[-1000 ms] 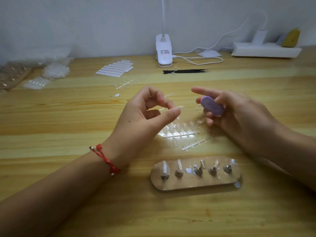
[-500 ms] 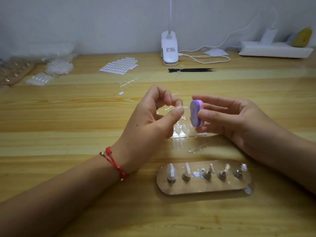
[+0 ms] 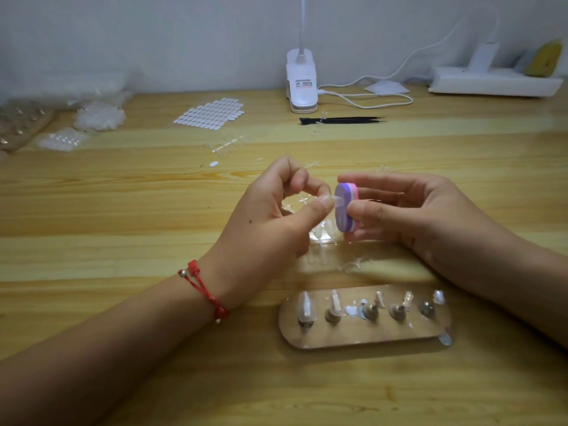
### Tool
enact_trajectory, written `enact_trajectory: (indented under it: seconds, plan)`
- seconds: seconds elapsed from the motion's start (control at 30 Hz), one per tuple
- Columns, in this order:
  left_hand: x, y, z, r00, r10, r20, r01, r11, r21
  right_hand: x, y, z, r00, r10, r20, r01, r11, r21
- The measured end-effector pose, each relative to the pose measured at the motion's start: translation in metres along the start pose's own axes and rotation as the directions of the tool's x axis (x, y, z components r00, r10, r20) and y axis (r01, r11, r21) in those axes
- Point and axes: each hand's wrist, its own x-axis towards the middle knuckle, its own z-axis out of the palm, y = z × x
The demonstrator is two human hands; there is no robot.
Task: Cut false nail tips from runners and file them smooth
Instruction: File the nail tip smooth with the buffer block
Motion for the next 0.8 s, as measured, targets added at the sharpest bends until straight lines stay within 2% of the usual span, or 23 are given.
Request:
enact_trajectory:
  seconds: [0.07,0.2,0.3,0.43,0.53,0.63,0.7,0.8]
  plan:
    - [-0.0007,0.0002,0.0011,1.000,-0.016,0.022,0.016,1.000,0.003,0.0007,0.0002,-0.0015,1.000,-0.001,-0.028,0.002,0.999,0.052]
    - [-0.0003,0.0017,0.0006,1.000,-0.005,-0.002,0.005,1.000,-0.009,0.0008,0.0009,-0.0007,1.000,0.003,0.000,-0.003,1.000,-0.015]
    - [-0.0006,0.0018,0.0022,1.000,-0.015,0.015,0.015,1.000,0.010,0.0014,0.0015,-0.0027,0.999,-0.001,-0.036,0.003,0.999,0.053]
    - [0.0003,0.0033,0.0010,1.000,0.001,0.001,-0.001,1.000,0.002,-0.0001,0.0012,-0.0006,1.000,0.005,0.002,-0.005,1.000,-0.013]
    - [0.0006,0.0033,0.0014,0.999,0.003,0.040,-0.004,1.000,0.011,0.0015,0.0017,-0.0011,0.999,-0.018,-0.050,0.021,0.997,0.070]
    - [0.0012,0.0030,-0.0005,1.000,0.019,-0.016,-0.019,1.000,-0.017,0.0045,0.0001,-0.0033,0.998,0.008,-0.069,0.001,0.991,0.137]
    - [0.0011,0.0029,-0.0004,0.998,0.017,-0.060,-0.018,1.000,-0.008,0.0050,-0.0006,-0.0037,0.998,0.032,-0.047,-0.028,0.995,0.093]
    - [0.0015,0.0012,0.0007,0.996,0.028,-0.085,-0.026,0.999,0.026,0.0018,-0.0010,0.0008,1.000,0.011,0.000,-0.011,0.990,-0.139]
